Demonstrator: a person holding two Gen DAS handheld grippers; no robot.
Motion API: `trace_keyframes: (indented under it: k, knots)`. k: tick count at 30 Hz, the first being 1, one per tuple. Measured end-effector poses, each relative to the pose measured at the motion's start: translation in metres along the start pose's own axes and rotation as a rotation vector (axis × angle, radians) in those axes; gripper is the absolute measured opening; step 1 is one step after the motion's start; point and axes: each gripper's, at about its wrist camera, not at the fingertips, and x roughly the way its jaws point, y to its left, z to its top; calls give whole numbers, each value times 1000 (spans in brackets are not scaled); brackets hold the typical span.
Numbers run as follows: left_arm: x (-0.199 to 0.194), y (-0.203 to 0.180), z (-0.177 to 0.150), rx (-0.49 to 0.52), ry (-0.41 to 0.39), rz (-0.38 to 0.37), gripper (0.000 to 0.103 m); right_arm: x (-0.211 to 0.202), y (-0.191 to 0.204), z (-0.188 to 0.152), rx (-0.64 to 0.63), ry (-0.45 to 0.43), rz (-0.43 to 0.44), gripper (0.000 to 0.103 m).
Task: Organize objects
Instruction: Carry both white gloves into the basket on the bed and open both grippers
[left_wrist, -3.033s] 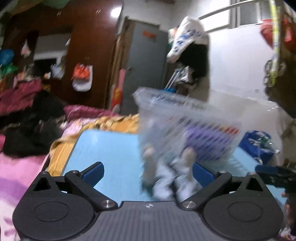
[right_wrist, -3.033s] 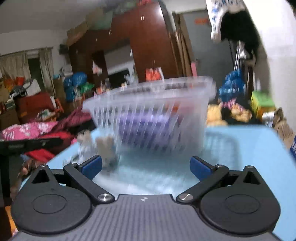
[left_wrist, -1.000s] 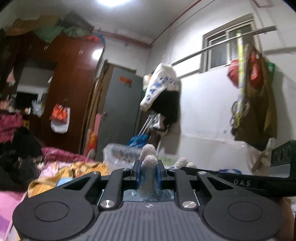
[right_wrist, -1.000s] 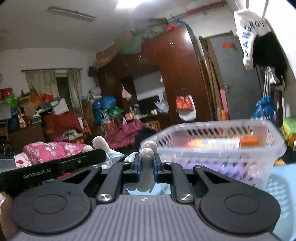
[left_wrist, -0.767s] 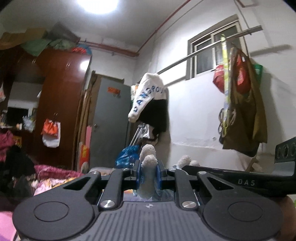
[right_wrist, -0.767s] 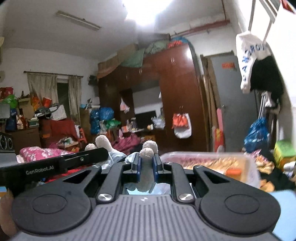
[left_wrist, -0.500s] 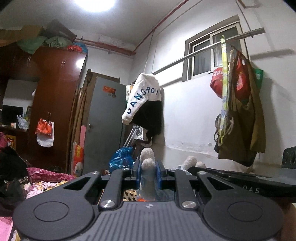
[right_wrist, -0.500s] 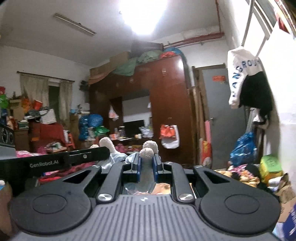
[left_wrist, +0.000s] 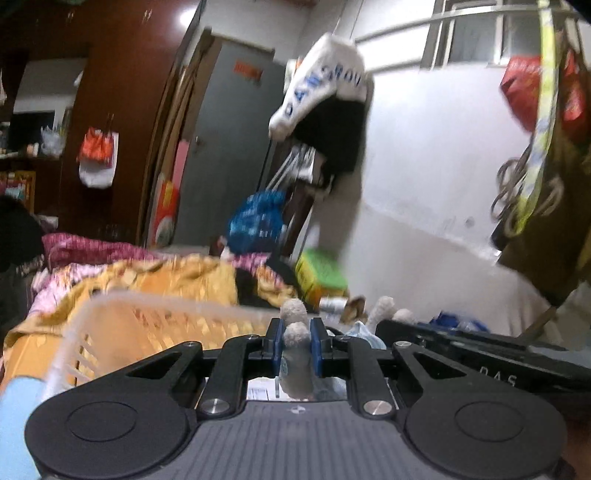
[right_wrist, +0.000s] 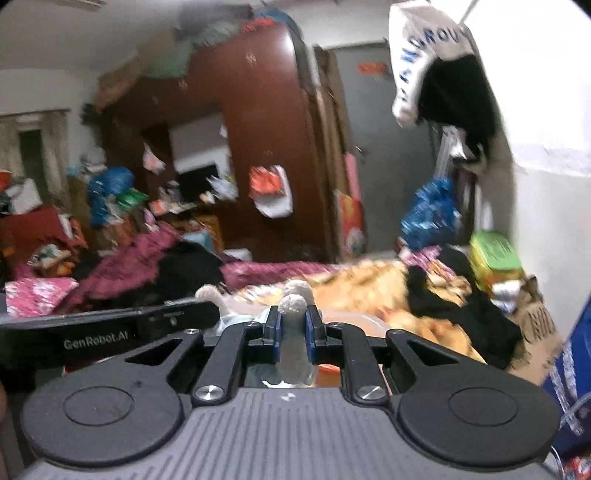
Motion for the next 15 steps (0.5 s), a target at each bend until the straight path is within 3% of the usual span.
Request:
trace_keyframes:
  k: [6,10,15]
  knots:
    - [8,2,-9,13,19,54,19,12,-7,-16,-15,67,-18,15]
    - [13,2,-4,47,23,110,20,12,-10,-13,-3,50,-6,15]
    - [13,-1,2,50,2,119,20,9,-10,-9,-14,38,-18,15]
